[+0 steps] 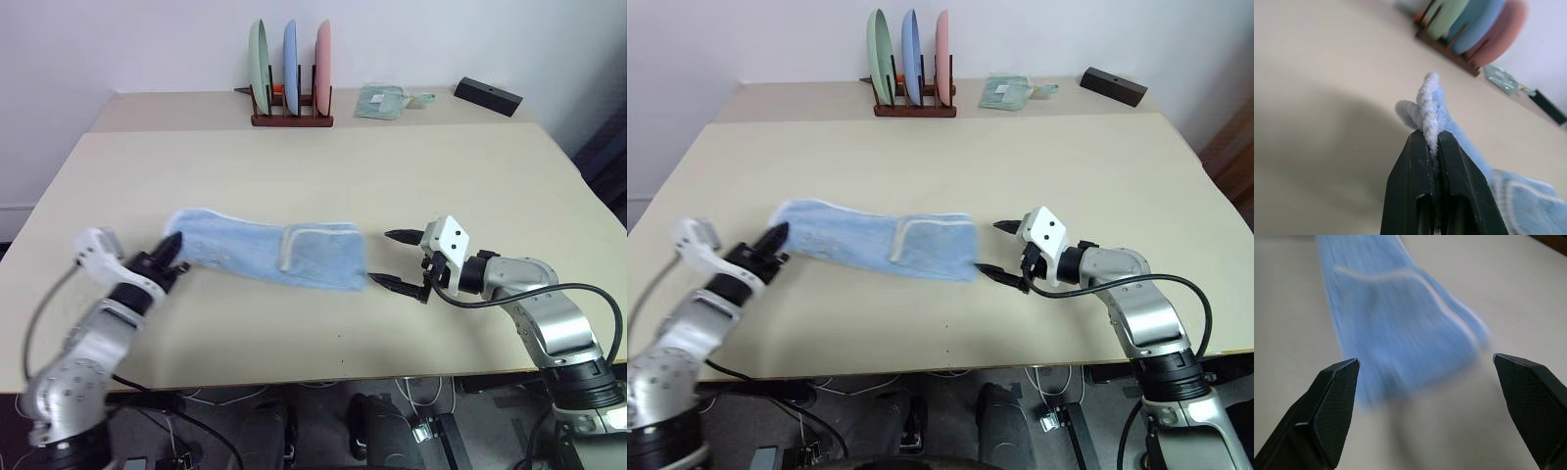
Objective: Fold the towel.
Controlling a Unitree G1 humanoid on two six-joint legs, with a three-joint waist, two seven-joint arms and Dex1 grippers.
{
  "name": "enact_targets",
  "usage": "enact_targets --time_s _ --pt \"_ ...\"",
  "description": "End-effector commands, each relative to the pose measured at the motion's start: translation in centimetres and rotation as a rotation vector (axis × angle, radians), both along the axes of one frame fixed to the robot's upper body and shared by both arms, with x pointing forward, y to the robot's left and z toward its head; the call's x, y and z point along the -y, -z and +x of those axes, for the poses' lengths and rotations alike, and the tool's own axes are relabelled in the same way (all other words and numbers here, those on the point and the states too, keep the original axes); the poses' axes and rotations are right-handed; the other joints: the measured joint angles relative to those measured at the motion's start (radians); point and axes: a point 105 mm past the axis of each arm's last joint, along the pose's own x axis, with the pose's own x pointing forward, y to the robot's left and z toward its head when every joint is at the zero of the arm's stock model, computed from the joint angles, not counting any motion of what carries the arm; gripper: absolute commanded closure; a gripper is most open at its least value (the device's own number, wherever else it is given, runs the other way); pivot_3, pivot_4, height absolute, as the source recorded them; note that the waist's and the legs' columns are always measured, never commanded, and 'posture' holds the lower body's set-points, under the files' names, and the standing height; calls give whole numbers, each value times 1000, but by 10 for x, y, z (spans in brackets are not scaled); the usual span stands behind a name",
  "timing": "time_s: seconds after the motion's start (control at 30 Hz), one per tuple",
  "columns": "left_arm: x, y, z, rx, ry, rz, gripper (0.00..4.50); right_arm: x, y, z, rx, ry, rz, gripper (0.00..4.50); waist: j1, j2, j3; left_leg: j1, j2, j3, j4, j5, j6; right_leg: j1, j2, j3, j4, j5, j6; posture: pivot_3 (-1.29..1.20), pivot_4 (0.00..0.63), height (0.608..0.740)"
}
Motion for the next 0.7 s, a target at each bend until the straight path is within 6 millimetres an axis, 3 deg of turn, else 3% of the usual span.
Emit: enact_targets --time_s 0.03,0.2,0.43,0.53,0.67,0.7 --pt "52 -26 1 92 266 132 4471 3 -11 6 61 6 -12 0 8 0 0 0 0 0 0 0 0 0 -1 0 0 0 0 0 150 737" --pt "136 -18 14 71 576 380 4471 -2 -9 12 63 7 -3 0 24 -1 0 0 -3 1 1 1 -2 2 -2 0 -1 0 0 0 150 737" --pt "224 7 19 27 838 509 4471 -3 -7 12 65 45 13 0 19 -1 0 0 -2 2 0 2 -2 1 0 0 -1 2 5 0 150 737" --pt "244 25 21 -16 892 576 4471 -2 -7 10 69 58 14 0 21 -1 1 0 -2 1 0 2 -2 1 0 0 0 2 5 0 150 737" --pt "248 41 25 -60 906 615 4471 0 -8 9 73 80 11 0 18 -1 1 0 -2 1 0 1 -2 1 0 0 0 2 5 0 150 737" --pt "247 42 23 -67 919 611 4204 0 -8 9 76 84 11 0 18 -1 1 0 -1 1 0 1 -1 1 0 0 0 2 5 0 150 737"
